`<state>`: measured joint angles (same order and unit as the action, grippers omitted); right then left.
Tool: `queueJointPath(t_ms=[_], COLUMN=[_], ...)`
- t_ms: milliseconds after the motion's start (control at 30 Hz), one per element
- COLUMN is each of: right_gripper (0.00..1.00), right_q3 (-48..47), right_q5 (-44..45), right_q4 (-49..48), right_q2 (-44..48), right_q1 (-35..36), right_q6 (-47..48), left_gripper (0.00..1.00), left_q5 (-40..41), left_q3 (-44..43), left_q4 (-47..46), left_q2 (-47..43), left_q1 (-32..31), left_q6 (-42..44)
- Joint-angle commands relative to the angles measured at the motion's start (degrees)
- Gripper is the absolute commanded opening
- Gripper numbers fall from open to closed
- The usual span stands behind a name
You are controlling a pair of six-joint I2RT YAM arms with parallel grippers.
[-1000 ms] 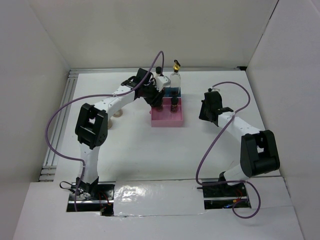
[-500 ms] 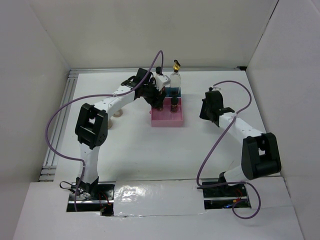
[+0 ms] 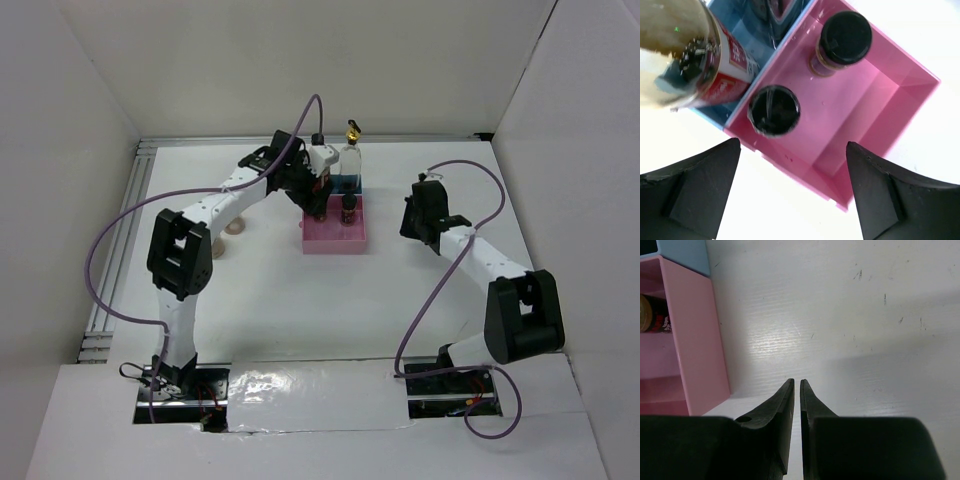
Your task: Organize the condiment bottles
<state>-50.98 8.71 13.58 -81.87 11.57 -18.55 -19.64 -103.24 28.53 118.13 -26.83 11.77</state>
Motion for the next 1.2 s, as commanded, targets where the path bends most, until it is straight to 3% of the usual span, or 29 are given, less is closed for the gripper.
queueJointPath(t_ms=[0, 267, 400, 533, 733, 900, 1167], right_gripper=[0.17, 0.17, 0.17, 0.17, 0.16, 0.16, 0.16], right_q3=[0.71, 1.5, 1.85, 2.29, 1.33, -0.61, -0.17], right_q5=[-0.45, -2.38, -3.96, -5.72, -7.57, -8.09, -6.69], right_q4=[-0.66, -1.37, -1.46, -1.98, -2.33, -1.63, -0.49], right_q2=[2.59, 3.2, 3.55, 3.56, 1.89, 0.57, 1.71], right_q1=[-0.06, 0.55, 0.91, 1.61, 3.1, 5.21, 6.62], right_q6=[0.7, 1.4, 2.11, 2.9, 3.6, 4.48, 4.48], left_gripper=[0.99, 0.99, 0.99, 0.99, 0.99, 0.99, 0.99], left_q5=[0.56, 3.37, 3.65, 3.56, -3.12, -4.79, -3.3], left_q3=[-1.88, -2.93, -0.13, 10.31, 20.34, 25.8, 29.41], left_q4=[3.63, 12.76, 19.97, 22.88, 21.83, 18.32, 13.31], left_q2=[-5.87, -16.25, -24.06, -34.86, -43.32, -43.16, -37.18], left_q1=[-0.15, 0.72, 4.41, 12.92, 26.56, 34.81, 35.8], left_q6=[-1.4, -6.57, -8.43, -7.82, -7.64, -5.44, -4.13])
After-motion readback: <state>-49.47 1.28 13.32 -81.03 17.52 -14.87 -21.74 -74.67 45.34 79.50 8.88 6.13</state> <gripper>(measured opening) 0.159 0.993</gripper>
